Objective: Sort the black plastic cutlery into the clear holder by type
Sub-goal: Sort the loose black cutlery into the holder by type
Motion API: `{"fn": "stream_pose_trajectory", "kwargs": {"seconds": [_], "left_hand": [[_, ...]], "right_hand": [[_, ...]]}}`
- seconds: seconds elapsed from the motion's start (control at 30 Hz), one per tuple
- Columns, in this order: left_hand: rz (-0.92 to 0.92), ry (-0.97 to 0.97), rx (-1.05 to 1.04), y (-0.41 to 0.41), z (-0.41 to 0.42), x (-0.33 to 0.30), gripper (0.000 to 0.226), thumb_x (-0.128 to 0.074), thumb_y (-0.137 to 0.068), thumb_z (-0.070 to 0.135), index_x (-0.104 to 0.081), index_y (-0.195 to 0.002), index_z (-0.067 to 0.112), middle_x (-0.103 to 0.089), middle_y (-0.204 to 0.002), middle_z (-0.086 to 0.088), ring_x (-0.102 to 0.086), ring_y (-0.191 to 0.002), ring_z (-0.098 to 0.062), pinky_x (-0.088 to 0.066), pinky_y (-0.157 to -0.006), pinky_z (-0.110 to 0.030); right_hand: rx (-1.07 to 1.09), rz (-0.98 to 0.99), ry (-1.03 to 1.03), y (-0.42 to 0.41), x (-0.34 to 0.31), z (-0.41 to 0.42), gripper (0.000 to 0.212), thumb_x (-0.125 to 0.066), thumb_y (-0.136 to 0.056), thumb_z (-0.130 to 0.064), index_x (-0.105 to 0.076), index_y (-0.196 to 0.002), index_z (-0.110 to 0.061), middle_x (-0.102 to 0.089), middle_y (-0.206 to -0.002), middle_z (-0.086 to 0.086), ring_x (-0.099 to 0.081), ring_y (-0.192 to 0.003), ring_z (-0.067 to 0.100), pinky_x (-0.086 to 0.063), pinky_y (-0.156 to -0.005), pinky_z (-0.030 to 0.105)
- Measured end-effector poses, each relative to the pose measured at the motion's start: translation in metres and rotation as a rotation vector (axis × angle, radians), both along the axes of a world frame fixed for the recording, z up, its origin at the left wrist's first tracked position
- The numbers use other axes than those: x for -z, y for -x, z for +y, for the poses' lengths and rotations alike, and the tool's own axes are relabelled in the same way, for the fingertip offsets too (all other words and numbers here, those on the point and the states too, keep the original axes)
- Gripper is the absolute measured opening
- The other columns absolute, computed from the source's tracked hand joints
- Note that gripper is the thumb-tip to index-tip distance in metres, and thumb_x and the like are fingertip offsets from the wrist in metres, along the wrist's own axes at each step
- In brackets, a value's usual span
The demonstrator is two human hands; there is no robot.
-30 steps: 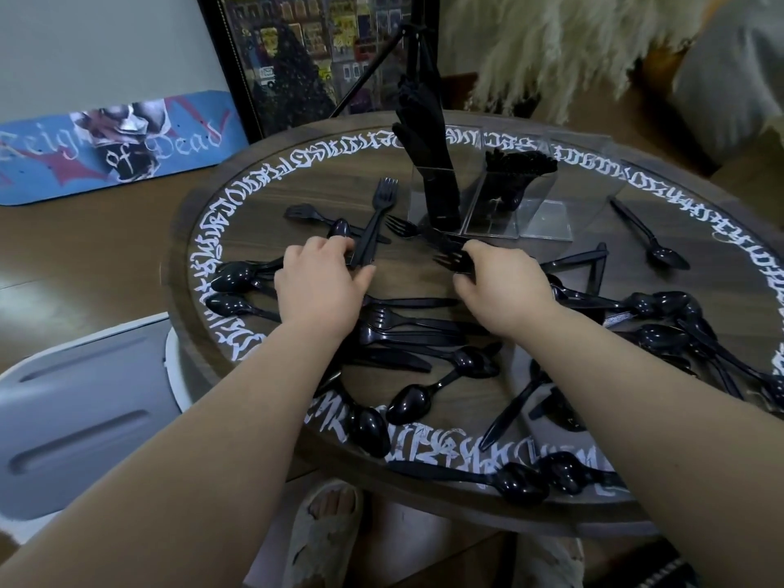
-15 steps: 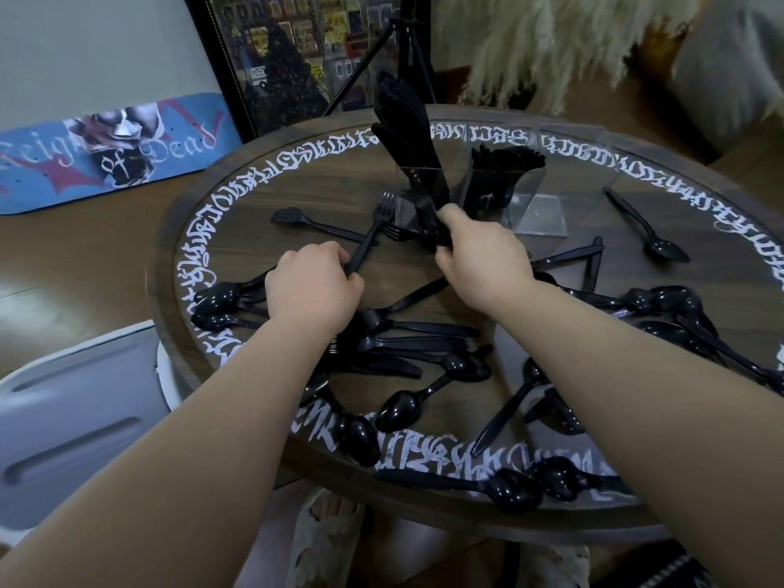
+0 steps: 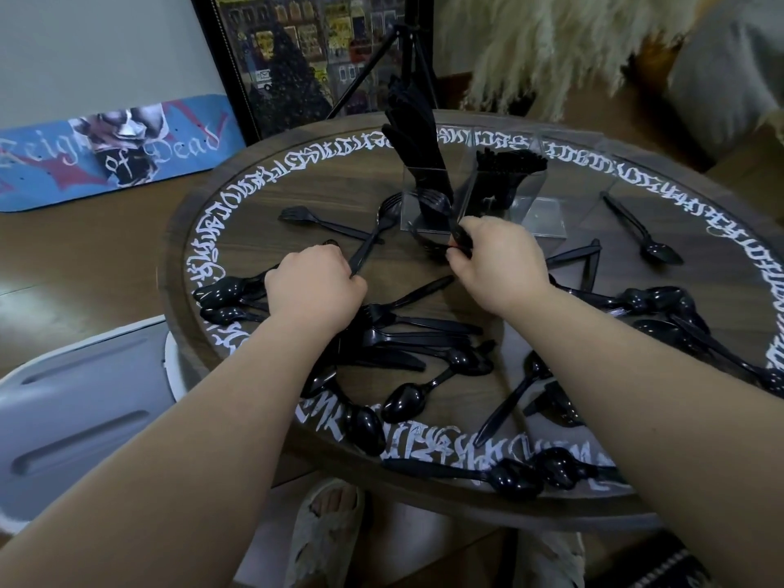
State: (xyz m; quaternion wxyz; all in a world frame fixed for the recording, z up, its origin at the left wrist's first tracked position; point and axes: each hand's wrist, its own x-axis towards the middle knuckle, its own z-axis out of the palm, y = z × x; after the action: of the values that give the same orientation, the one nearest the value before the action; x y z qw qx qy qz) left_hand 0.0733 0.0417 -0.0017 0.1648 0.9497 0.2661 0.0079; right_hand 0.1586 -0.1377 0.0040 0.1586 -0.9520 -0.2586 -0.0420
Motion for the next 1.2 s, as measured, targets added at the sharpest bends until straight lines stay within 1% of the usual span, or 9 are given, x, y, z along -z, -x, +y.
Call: {"fn": "stream_pose_trajectory", "kwargs": {"seconds": [0.2, 0.33, 0.53, 0.7, 0.77, 0.87, 1.0, 1.1, 1.2], "left_hand": [[-0.083, 0.039, 0.049, 0.023, -0.006, -0.028, 0.018, -0.057, -0.082, 0.025, -0.044, -0.069, 0.024, -0.054, -0.083, 0.001, -0.051, -0.084, -0.026, -0.038, -0.070, -0.031], [-0.135, 0.046, 0.193, 0.045, -0.025, -0.046, 0.012, -0.056, -0.086, 0.023, -0.049, -0.077, 0.020, -0.057, -0.077, 0.002, -0.051, -0.076, -0.023, -0.036, -0.065, -0.029], [-0.121, 0.009, 0.374, 0.080, -0.056, -0.060, 0.011, -0.059, -0.088, 0.027, -0.052, -0.082, 0.020, -0.060, -0.076, 0.003, -0.054, -0.077, -0.022, -0.042, -0.066, -0.030], [-0.068, 0.064, 0.448, 0.095, -0.077, -0.054, 0.014, -0.060, -0.089, 0.026, -0.050, -0.079, 0.025, -0.059, -0.073, 0.007, -0.056, -0.073, -0.016, -0.040, -0.064, -0.028], [-0.059, 0.114, 0.476, 0.096, -0.084, -0.053, 0.007, -0.060, -0.089, 0.022, -0.055, -0.093, 0.025, -0.062, -0.082, 0.009, -0.060, -0.083, -0.016, -0.048, -0.074, -0.029], [-0.030, 0.267, 0.492, 0.094, -0.097, -0.053, 0.026, -0.052, -0.092, 0.017, -0.057, -0.116, 0.026, -0.067, -0.094, 0.006, -0.062, -0.085, -0.014, -0.052, -0.079, -0.032], [-0.066, 0.466, 0.370, 0.081, -0.109, -0.045, 0.028, -0.039, -0.096, 0.012, -0.062, -0.107, 0.020, -0.053, -0.065, 0.007, -0.048, -0.056, -0.013, -0.039, -0.055, -0.029], [-0.132, 0.431, 0.296, 0.072, -0.108, -0.041, 0.030, -0.035, -0.100, 0.018, -0.063, -0.110, 0.018, -0.047, -0.061, 0.010, -0.044, -0.056, -0.011, -0.034, -0.060, -0.029], [-0.152, 0.428, 0.261, 0.067, -0.106, -0.041, 0.031, -0.035, -0.102, 0.023, -0.063, -0.111, 0.015, -0.051, -0.062, 0.005, -0.045, -0.056, -0.014, -0.036, -0.061, -0.030]], "right_hand": [[0.119, 0.102, -0.253, 0.036, -0.025, -0.021, 0.016, -0.049, -0.093, -0.028, -0.046, -0.105, -0.018, -0.062, -0.090, 0.004, -0.057, -0.084, 0.030, -0.049, -0.074, 0.041], [0.195, 0.195, -0.430, 0.062, -0.040, -0.037, 0.020, -0.047, -0.096, -0.024, -0.049, -0.113, -0.015, -0.062, -0.094, 0.001, -0.057, -0.086, 0.026, -0.044, -0.071, 0.034], [0.306, 0.252, -0.748, 0.088, -0.053, -0.067, 0.011, -0.055, -0.095, -0.029, -0.058, -0.105, -0.025, -0.056, -0.081, -0.017, -0.056, -0.084, 0.012, -0.041, -0.076, 0.026], [0.273, 0.320, -0.756, 0.102, -0.046, -0.082, 0.006, -0.057, -0.094, -0.023, -0.061, -0.098, -0.022, -0.059, -0.081, -0.015, -0.057, -0.083, 0.011, -0.046, -0.078, 0.025], [0.255, 0.341, -0.733, 0.106, -0.045, -0.086, 0.007, -0.057, -0.094, -0.021, -0.058, -0.087, -0.022, -0.057, -0.075, -0.014, -0.054, -0.078, 0.012, -0.041, -0.071, 0.023], [0.220, 0.392, -0.716, 0.108, -0.044, -0.088, 0.013, -0.058, -0.094, -0.021, -0.056, -0.082, -0.025, -0.057, -0.077, -0.017, -0.054, -0.079, 0.008, -0.039, -0.072, 0.023], [0.249, 0.413, -0.764, 0.105, -0.041, -0.087, 0.025, -0.053, -0.096, -0.035, -0.053, -0.072, -0.026, -0.050, -0.064, -0.012, -0.047, -0.064, 0.007, -0.037, -0.064, 0.027], [0.335, 0.482, -0.841, 0.099, -0.040, -0.089, 0.034, -0.042, -0.098, -0.045, -0.061, -0.083, -0.021, -0.050, -0.057, -0.005, -0.048, -0.058, 0.012, -0.043, -0.066, 0.032], [0.382, 0.562, -0.868, 0.094, -0.039, -0.089, 0.040, -0.040, -0.099, -0.040, -0.066, -0.088, -0.011, -0.048, -0.053, 0.000, -0.043, -0.044, 0.008, -0.039, -0.053, 0.024]]}}
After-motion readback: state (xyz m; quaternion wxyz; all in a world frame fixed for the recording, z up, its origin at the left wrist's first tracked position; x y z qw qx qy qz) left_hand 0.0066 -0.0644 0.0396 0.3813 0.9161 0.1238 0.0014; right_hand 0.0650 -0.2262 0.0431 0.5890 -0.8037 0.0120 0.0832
